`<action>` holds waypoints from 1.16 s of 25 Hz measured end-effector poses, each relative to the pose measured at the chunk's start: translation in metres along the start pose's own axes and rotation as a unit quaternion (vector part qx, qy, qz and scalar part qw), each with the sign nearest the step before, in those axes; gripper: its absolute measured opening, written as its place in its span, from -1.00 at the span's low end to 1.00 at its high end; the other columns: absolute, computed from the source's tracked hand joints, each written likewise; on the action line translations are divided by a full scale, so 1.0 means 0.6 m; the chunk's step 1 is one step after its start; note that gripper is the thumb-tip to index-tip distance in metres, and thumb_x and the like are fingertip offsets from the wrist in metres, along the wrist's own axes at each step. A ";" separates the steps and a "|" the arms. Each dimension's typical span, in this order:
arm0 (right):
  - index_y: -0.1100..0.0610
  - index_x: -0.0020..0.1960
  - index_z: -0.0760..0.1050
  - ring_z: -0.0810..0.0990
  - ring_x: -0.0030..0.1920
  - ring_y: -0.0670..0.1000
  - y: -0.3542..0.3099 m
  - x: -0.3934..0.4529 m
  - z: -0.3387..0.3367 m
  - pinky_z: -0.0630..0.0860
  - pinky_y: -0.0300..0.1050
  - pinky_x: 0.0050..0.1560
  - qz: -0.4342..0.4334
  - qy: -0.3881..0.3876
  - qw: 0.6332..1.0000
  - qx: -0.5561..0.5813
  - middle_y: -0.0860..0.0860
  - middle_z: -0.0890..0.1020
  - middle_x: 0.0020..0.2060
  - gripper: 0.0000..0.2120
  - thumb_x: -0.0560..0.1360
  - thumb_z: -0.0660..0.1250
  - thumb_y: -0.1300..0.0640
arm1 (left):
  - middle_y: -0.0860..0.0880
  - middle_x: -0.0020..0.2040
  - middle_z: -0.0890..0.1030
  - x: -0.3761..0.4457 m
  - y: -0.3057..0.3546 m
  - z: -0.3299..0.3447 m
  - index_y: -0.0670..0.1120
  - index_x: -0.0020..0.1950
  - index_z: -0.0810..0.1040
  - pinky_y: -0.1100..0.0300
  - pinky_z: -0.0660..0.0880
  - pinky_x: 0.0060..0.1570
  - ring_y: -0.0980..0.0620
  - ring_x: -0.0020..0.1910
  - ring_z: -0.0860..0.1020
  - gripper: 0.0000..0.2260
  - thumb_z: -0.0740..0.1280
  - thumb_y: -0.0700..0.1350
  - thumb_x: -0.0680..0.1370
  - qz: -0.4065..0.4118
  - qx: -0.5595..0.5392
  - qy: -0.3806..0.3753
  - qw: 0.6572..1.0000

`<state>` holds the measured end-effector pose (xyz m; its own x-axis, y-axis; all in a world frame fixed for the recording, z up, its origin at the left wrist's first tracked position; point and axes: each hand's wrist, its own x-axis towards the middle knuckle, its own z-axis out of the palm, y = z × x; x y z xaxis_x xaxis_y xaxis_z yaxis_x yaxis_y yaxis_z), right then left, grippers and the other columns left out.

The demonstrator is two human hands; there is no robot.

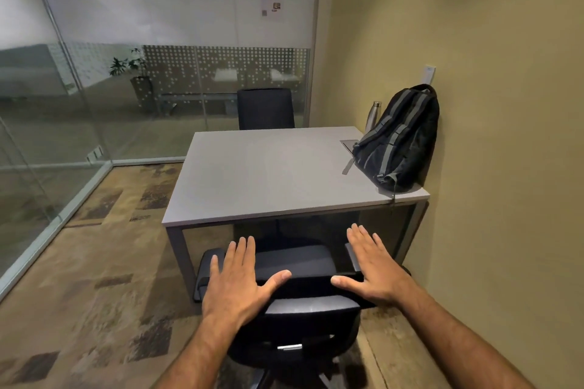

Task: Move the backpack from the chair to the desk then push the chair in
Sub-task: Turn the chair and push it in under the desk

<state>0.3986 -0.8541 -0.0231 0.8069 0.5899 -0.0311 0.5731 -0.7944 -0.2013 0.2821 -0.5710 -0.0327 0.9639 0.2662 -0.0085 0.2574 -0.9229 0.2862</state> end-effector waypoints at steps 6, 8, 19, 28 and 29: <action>0.11 0.65 -0.29 -0.37 0.60 -0.05 0.037 0.010 -0.005 -0.41 -0.06 0.54 -0.033 0.010 0.999 0.007 0.01 -0.29 0.63 0.20 0.34 -0.14 -0.71 | 0.06 0.67 -0.19 0.000 0.032 0.011 0.04 0.64 -0.26 -0.13 -0.25 0.61 0.09 0.63 -0.25 0.11 -0.30 0.70 0.26 -0.028 -0.005 0.012 1.000; 0.10 0.65 -0.29 -0.37 0.60 -0.05 0.043 0.016 -0.004 -0.39 -0.03 0.56 -0.035 0.013 0.999 0.015 0.00 -0.30 0.62 0.20 0.33 -0.14 -0.72 | 0.06 0.67 -0.19 0.004 0.032 0.014 0.04 0.64 -0.25 -0.12 -0.25 0.61 0.10 0.62 -0.26 0.10 -0.28 0.70 0.28 -0.034 -0.007 0.016 0.999; 0.08 0.65 -0.27 -0.36 0.60 -0.07 0.073 0.075 0.002 -0.40 -0.02 0.56 -0.036 0.042 0.998 0.036 0.02 -0.25 0.65 0.19 0.35 -0.07 -0.71 | 0.04 0.68 -0.15 0.058 0.041 0.007 0.00 0.66 -0.19 -0.11 -0.24 0.61 0.08 0.63 -0.22 0.14 -0.29 0.69 0.26 -0.039 -0.013 0.022 0.999; 0.09 0.66 -0.25 -0.33 0.60 -0.07 0.127 0.199 -0.016 -0.32 0.06 0.61 -0.037 0.051 0.998 0.019 -0.01 -0.25 0.63 0.19 0.35 -0.08 -0.71 | 0.02 0.68 -0.17 0.197 0.051 0.006 0.00 0.65 -0.21 -0.14 -0.24 0.61 0.07 0.64 -0.23 0.13 -0.30 0.68 0.26 -0.038 -0.008 0.015 0.999; 0.09 0.66 -0.24 -0.33 0.60 -0.07 0.134 0.217 -0.019 -0.33 0.05 0.61 -0.038 0.053 0.998 0.017 -0.02 -0.25 0.62 0.19 0.36 -0.08 -0.71 | 0.02 0.68 -0.18 0.217 0.051 0.007 0.00 0.65 -0.22 -0.14 -0.23 0.61 0.06 0.63 -0.24 0.13 -0.31 0.69 0.26 -0.039 -0.006 0.016 0.999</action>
<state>0.5512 -0.8428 -0.0322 0.7736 0.6274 0.0895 0.6288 -0.7421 -0.2322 0.4156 -0.5660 -0.0291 0.9382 0.3460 0.0002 0.3303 -0.8959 0.2972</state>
